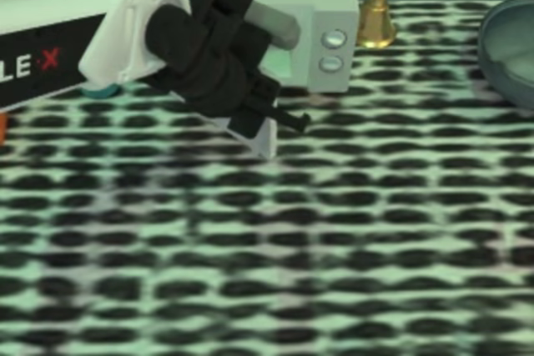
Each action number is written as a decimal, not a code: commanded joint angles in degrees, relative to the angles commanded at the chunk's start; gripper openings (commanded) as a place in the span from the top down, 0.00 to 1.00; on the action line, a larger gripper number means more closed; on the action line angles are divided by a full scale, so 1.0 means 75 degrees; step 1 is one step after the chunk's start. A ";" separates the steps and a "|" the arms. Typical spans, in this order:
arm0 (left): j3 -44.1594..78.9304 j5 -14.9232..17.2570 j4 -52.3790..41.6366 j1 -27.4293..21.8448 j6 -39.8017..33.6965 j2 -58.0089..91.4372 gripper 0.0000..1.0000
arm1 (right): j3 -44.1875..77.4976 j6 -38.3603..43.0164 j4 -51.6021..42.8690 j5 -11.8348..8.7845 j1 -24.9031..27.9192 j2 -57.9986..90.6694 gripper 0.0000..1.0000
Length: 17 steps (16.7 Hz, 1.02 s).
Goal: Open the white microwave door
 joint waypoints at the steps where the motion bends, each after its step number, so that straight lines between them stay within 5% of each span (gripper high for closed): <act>1: -0.0089 0.0070 0.0015 0.0058 0.0147 -0.0068 1.00 | 0.0000 0.0000 0.0000 0.0000 0.0000 0.0000 0.00; 17: -0.0220 0.0181 0.0039 0.0141 0.0376 -0.0172 1.00 | 0.0000 0.0000 0.0000 0.0000 0.0000 0.0000 0.00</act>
